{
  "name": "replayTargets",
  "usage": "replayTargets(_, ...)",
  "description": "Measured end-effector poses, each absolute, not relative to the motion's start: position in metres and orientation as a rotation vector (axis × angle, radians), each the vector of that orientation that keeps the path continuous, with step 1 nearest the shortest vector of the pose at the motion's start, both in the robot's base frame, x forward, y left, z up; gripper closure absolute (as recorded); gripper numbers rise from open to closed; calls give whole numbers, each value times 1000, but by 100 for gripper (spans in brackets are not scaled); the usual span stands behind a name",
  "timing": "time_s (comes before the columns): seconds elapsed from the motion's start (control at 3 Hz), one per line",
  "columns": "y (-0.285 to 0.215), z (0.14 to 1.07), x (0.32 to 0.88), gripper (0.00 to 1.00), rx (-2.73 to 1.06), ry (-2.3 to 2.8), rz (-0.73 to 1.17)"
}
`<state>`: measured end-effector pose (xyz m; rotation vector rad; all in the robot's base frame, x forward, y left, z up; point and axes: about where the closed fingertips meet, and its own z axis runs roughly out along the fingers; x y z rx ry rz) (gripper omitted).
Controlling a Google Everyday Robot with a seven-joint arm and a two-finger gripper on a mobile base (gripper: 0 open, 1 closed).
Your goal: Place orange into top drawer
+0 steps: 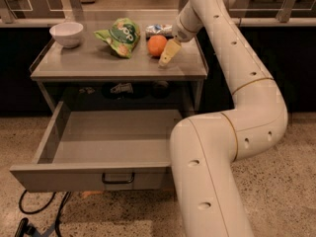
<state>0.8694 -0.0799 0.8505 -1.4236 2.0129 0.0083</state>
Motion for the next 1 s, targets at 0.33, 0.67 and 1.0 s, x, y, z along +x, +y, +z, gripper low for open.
replayTargets(0.33,-66,866,885,0,-1373,1895,46)
replayTargets(0.67,-65,867,886,0,-1369,1888,48)
replayTargets(1.0,-64,844,881,0,-1370,1950,95)
